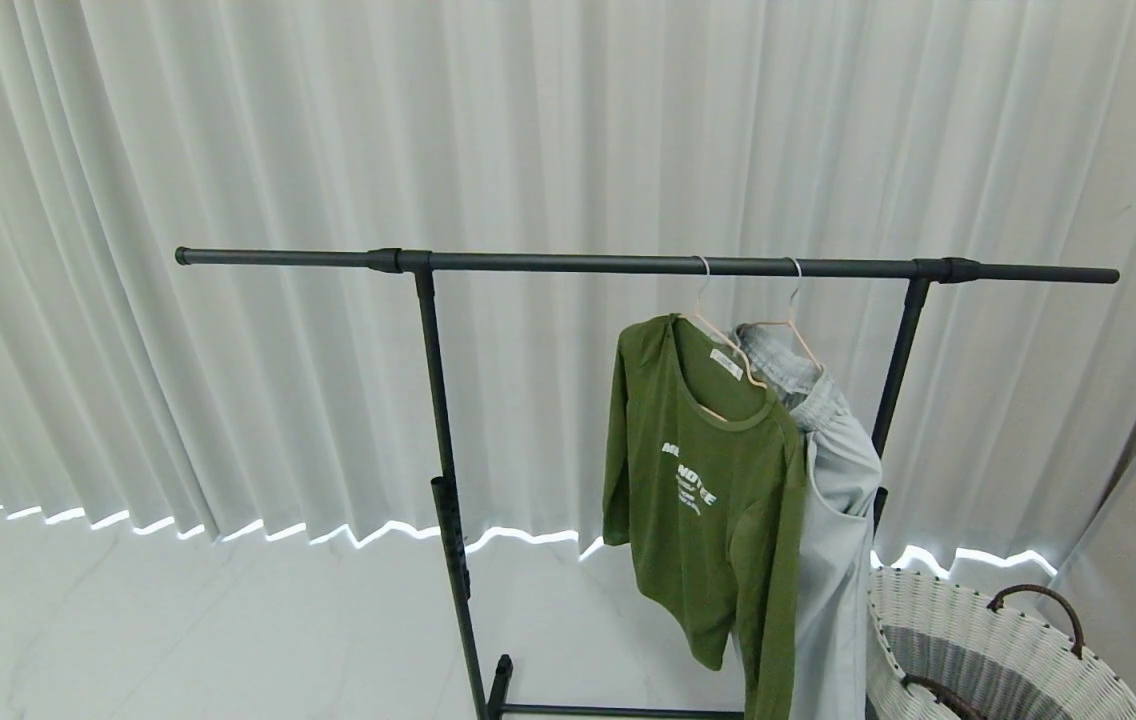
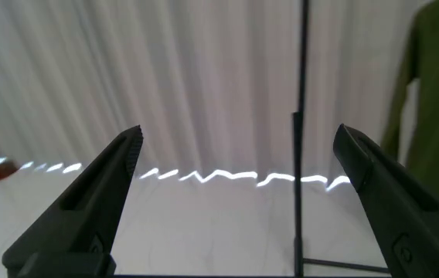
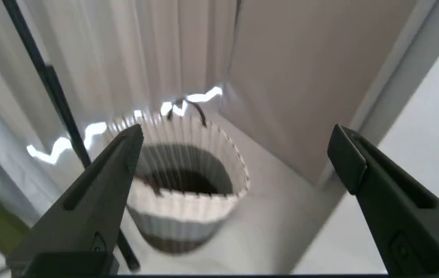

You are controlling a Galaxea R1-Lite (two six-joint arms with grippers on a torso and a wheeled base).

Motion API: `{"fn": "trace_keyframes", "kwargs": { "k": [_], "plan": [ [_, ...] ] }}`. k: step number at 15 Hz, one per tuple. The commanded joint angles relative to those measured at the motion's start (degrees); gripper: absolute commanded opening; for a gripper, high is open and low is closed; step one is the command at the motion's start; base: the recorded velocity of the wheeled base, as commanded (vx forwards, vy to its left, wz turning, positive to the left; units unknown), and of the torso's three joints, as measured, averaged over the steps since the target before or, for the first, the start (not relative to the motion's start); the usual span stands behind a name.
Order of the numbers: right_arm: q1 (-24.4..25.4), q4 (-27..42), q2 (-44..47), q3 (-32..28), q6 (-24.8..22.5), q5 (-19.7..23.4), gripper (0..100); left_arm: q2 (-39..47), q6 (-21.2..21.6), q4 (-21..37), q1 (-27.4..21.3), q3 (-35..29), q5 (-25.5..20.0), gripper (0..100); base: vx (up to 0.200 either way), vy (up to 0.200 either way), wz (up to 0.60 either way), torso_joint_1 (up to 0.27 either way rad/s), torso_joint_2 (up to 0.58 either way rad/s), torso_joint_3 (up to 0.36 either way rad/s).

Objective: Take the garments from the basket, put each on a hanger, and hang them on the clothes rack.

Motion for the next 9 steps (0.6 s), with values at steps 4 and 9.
{"fn": "trace_keyframes", "kwargs": {
  "k": [4, 9],
  "plan": [
    [0.1, -14.0, 0.3, 8.4, -2.6, 2.0, 100, -0.1, -1.6, 0.1, -0.1, 0.1, -6.1, 100, 0.000, 0.000, 0.00, 0.000, 0.00, 0.000],
    [0.1, -15.6, 0.3, 8.5, -4.1, 12.9, 100, 0.7, -7.6, 3.7, -0.1, 0.0, -7.5, 100, 0.000, 0.000, 0.00, 0.000, 0.00, 0.000]
  ]
}}
